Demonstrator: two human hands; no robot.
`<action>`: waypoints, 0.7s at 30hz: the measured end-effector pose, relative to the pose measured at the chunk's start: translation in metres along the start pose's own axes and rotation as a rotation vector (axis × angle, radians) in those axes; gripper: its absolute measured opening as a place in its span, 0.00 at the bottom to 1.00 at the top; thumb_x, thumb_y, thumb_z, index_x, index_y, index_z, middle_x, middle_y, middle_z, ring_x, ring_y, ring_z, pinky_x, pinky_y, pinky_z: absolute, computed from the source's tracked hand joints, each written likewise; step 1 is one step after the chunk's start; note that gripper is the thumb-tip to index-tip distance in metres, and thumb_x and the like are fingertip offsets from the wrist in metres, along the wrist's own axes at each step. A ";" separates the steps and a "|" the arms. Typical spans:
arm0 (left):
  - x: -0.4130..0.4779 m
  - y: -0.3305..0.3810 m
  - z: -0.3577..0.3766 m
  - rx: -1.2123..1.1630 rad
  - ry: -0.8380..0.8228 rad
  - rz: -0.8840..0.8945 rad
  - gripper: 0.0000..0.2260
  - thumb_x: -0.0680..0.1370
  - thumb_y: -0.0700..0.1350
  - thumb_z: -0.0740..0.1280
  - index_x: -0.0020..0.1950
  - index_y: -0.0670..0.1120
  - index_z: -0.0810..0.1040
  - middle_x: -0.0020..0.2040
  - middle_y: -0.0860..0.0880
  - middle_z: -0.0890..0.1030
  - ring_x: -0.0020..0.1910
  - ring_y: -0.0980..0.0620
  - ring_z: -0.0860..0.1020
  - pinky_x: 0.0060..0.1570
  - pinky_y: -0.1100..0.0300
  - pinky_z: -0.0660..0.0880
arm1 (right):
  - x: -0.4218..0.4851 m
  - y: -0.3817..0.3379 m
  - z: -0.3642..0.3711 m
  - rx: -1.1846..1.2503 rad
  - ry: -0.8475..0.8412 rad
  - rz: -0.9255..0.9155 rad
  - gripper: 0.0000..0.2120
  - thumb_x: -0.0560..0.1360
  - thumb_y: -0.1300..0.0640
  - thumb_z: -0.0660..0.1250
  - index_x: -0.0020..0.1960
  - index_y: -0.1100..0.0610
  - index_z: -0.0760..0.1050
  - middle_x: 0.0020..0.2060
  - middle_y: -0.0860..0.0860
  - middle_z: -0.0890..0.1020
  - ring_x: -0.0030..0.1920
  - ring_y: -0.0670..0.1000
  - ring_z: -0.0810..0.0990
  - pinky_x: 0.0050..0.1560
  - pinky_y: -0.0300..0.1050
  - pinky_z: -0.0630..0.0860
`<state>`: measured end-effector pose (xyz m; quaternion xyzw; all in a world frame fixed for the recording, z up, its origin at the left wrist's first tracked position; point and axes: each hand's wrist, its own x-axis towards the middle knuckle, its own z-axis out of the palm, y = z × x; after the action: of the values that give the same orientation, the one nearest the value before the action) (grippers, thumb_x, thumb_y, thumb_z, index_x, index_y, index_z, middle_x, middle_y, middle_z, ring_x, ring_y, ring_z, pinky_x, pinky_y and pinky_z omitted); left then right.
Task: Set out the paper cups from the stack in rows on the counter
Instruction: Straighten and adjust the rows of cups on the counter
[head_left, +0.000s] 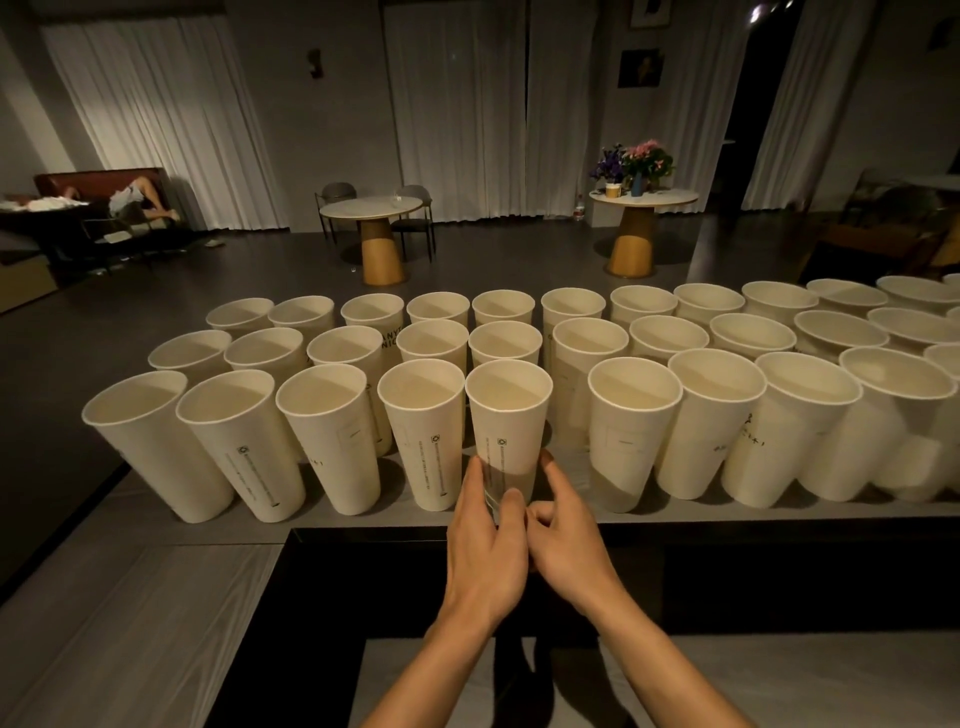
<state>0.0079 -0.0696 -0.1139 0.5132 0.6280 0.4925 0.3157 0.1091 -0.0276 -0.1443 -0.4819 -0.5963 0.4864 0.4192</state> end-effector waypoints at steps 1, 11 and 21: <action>-0.001 -0.001 0.000 0.008 -0.007 -0.006 0.23 0.86 0.46 0.59 0.81 0.58 0.60 0.76 0.65 0.63 0.75 0.69 0.59 0.76 0.65 0.58 | -0.002 0.001 -0.001 0.005 0.006 -0.001 0.38 0.81 0.60 0.66 0.83 0.44 0.49 0.35 0.60 0.84 0.40 0.61 0.85 0.46 0.54 0.83; -0.028 -0.010 0.020 0.150 0.027 -0.046 0.10 0.84 0.47 0.66 0.63 0.55 0.71 0.59 0.58 0.73 0.60 0.58 0.75 0.60 0.64 0.75 | -0.036 0.007 -0.051 -0.028 0.521 -0.187 0.11 0.80 0.62 0.68 0.52 0.45 0.80 0.38 0.48 0.83 0.40 0.45 0.83 0.41 0.46 0.83; -0.004 0.022 0.064 -0.104 -0.179 0.031 0.26 0.85 0.48 0.63 0.83 0.56 0.60 0.80 0.58 0.65 0.78 0.61 0.63 0.79 0.54 0.63 | -0.028 0.010 -0.087 -0.036 0.415 -0.075 0.26 0.82 0.58 0.66 0.77 0.43 0.65 0.75 0.44 0.71 0.67 0.45 0.77 0.58 0.33 0.76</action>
<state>0.0740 -0.0545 -0.1133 0.5477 0.5629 0.4815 0.3891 0.2006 -0.0391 -0.1394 -0.5564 -0.5234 0.3499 0.5422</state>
